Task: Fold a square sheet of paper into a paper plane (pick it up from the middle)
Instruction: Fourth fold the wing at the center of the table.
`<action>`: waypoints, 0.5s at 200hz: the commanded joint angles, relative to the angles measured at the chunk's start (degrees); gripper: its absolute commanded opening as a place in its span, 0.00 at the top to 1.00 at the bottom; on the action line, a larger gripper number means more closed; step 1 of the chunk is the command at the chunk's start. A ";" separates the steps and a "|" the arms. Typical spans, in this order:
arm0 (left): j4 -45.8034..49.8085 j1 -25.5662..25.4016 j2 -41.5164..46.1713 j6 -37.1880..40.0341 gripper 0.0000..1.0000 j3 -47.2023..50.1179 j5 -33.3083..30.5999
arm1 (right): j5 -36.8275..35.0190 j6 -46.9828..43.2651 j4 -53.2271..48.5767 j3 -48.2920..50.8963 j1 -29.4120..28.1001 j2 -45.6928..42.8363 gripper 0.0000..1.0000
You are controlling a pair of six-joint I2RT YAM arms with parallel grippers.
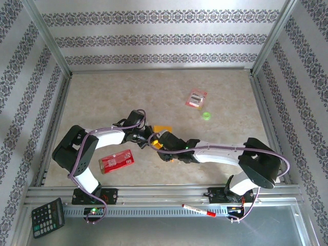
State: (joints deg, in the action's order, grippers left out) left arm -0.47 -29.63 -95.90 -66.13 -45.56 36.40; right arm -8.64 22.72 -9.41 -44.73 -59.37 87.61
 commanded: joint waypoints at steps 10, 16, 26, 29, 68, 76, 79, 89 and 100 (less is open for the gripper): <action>4.02 -0.08 1.06 -1.41 1.00 -1.81 0.62 | -10.25 3.87 -0.89 -1.53 -2.47 2.97 0.63; 4.23 -0.15 1.15 -1.47 1.00 -1.95 0.72 | -11.59 4.39 -1.76 -2.09 -2.88 3.61 0.63; 4.57 -0.15 1.22 -1.31 1.00 -2.06 0.69 | -13.37 5.09 -2.85 -2.78 -3.65 4.75 0.63; 4.61 -0.13 1.23 -1.22 1.00 -2.15 0.74 | -13.81 5.32 -3.09 -3.01 -3.91 5.08 0.64; 5.37 -0.14 1.06 -0.66 1.00 -2.66 1.31 | -18.14 7.11 -6.56 -6.23 -5.81 9.43 0.64; 5.26 -0.09 1.05 -0.63 1.00 -2.54 1.44 | -19.18 7.26 -7.63 -6.83 -6.06 9.97 0.64; 5.38 -0.15 1.06 -0.60 1.00 -2.62 1.47 | -19.48 7.33 -7.87 -7.06 -6.14 10.17 0.65; 5.60 -0.15 1.19 -0.41 1.00 -2.67 1.57 | -20.24 7.60 -8.74 -7.60 -6.32 10.71 0.66; 5.94 -0.08 1.22 -0.03 1.00 -2.76 1.57 | -20.69 7.69 -9.48 -8.17 -6.28 11.24 0.66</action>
State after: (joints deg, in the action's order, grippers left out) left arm 2.57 -29.63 -95.90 -66.35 -47.09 37.28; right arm -24.34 28.71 -14.87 -50.78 -65.14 97.65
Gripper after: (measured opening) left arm 0.049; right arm 0.344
